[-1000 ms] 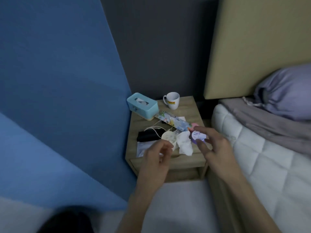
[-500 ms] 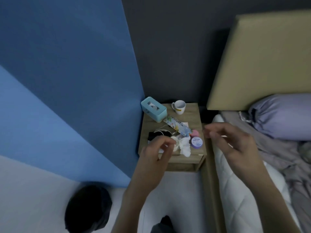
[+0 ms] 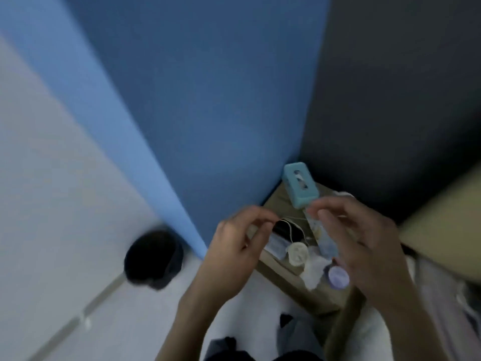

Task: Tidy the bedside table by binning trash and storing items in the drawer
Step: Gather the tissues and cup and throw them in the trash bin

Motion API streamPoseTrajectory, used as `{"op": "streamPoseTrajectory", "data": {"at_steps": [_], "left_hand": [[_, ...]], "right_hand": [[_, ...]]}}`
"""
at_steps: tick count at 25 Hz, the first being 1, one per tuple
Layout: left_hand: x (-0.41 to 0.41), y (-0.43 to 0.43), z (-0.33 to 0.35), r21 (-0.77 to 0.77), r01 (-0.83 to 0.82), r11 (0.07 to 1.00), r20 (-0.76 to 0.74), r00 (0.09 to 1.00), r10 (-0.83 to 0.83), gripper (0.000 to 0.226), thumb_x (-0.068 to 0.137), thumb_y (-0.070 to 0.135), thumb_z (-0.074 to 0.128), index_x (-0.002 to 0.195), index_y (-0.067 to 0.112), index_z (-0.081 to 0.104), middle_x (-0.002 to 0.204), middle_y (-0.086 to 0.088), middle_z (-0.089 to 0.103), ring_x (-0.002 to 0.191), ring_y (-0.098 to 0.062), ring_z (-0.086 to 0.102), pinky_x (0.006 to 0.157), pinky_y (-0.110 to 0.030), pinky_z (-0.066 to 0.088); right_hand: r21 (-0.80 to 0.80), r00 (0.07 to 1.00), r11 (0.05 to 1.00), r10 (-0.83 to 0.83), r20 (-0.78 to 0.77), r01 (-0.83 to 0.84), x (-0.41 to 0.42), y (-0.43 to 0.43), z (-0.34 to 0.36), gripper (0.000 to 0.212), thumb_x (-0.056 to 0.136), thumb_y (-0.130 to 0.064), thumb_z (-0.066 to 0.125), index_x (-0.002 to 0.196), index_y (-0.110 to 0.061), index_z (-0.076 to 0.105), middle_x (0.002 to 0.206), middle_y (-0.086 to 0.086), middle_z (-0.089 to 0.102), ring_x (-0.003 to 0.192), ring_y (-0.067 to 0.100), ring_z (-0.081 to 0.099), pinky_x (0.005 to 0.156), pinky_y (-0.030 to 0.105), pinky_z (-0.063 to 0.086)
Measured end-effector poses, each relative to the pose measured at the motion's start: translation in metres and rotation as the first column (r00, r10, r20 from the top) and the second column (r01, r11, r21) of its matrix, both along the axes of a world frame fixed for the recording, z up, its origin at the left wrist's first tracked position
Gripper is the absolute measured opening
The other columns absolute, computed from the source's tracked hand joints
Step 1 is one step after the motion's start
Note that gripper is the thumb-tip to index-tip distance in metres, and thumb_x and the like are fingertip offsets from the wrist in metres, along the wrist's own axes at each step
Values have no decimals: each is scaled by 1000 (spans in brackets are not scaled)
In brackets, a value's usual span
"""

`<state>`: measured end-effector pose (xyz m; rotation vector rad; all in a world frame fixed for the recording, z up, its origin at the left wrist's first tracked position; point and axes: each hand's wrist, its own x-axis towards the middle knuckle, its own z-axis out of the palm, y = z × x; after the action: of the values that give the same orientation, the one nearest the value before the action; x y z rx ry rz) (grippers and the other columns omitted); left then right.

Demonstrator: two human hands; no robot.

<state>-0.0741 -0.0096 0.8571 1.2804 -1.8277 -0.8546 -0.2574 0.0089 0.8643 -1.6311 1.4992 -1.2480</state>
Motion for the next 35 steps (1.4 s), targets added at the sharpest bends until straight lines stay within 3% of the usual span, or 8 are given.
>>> {"op": "streamPoseTrajectory", "data": {"at_steps": [4,10,16,20,25,28,31,35], "left_hand": [[-17,36,-16,-10,-352,936,-43,935,352,16,91,16,52,95,20,67,92,10,67,87,-8,61,69,-20,48],[-24,100,-134,2,-687,727,-109,722,683,21,84,31,46,90,26,66,93,16,67,89,0,62,68,-6,42],[-70,176,-272,-52,-808,587,-122,589,799,16,91,22,51,98,26,64,99,13,68,98,1,60,76,-12,48],[-59,181,-301,148,-803,578,-268,530,805,18,92,10,49,100,18,63,104,4,69,96,-6,63,79,-24,52],[40,128,-345,403,-778,482,-426,306,851,18,92,8,50,106,12,60,100,-6,68,91,-15,64,81,-33,51],[117,91,-396,668,-629,397,-507,5,862,31,93,11,47,122,5,55,117,-15,65,107,-27,61,83,-36,51],[196,51,-466,823,-441,357,-513,-311,800,34,97,15,39,127,2,47,133,-20,52,122,-33,50,93,-45,45],[256,0,-550,889,-288,356,-454,-452,768,51,99,21,38,145,4,25,152,-21,28,141,-38,25,111,-51,28]], "right_hand": [[11,946,949,312,88,-314,-3,-24,-6,11,85,-30,56,88,-29,66,94,-15,70,88,1,65,75,8,47],[-113,799,798,600,52,-592,17,-19,-127,25,80,-47,51,86,-31,69,86,-11,74,82,6,68,78,23,51],[-154,586,593,805,91,-791,3,18,-274,51,69,-73,50,90,-30,68,95,-11,72,93,10,66,83,32,52],[-35,487,514,830,273,-857,27,14,-302,62,56,-77,58,89,-27,69,94,-6,73,92,14,67,81,34,55],[202,439,400,690,575,-894,142,-22,-360,28,76,-44,63,90,-20,68,99,4,73,92,24,68,71,25,55],[443,523,279,501,690,-852,230,-54,-421,23,92,-19,49,109,-8,59,112,15,64,94,25,63,75,31,51],[597,618,161,203,759,-786,311,-96,-500,28,96,-21,42,112,-1,54,119,16,55,96,28,58,73,32,54],[746,733,120,-138,666,-655,368,-147,-600,50,96,-33,40,135,0,38,142,16,40,125,31,44,94,37,41]]}}
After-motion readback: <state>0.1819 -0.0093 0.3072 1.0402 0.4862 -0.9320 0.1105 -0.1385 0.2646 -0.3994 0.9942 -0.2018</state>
